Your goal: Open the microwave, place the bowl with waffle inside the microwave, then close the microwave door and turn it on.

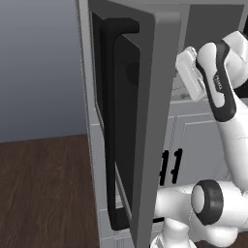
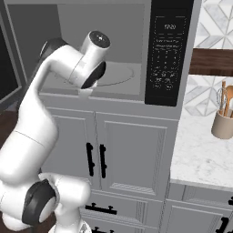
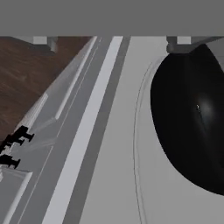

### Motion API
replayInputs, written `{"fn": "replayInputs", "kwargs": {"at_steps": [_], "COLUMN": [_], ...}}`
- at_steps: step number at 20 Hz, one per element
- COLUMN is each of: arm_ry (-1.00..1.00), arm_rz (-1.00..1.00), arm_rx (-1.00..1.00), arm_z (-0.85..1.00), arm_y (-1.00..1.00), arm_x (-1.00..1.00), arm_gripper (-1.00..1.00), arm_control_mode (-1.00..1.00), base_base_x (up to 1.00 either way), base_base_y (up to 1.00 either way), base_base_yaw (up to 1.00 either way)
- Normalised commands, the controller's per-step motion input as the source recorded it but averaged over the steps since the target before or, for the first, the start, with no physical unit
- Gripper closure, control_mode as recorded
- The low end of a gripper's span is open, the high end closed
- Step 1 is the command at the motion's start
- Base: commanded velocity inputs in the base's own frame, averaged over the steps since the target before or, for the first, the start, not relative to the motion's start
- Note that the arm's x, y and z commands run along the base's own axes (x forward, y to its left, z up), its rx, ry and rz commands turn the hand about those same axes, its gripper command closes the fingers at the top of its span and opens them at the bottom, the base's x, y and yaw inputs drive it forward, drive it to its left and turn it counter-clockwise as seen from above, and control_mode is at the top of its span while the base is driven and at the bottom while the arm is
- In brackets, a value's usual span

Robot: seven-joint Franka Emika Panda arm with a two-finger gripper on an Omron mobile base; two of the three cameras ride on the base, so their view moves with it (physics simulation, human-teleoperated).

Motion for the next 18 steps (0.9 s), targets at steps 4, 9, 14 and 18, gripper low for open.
{"fn": "replayInputs", "kwargs": {"at_steps": [4,9,14,18], "arm_ry": [-0.22,0.04,0.13,0.05], "arm_rz": [0.11,0.36,0.58,0.27], "arm_rx": [-0.02,-0.28,-0.27,-0.15], "arm_z": [0.23,-0.1,-0.43,-0.43], "arm_y": [-0.23,0.24,0.43,0.55], "arm_x": [-1.0,-0.84,-0.5,-0.4], "arm_gripper": [-1.0,-1.0,-1.0,1.0], "arm_control_mode": [-1.0,-1.0,-1.0,-1.0], "base_base_x": [0.0,0.0,0.0,0.0], "base_base_y": [0.0,0.0,0.0,0.0], "base_base_yaw": [0.0,0.0,0.0,0.0]}}
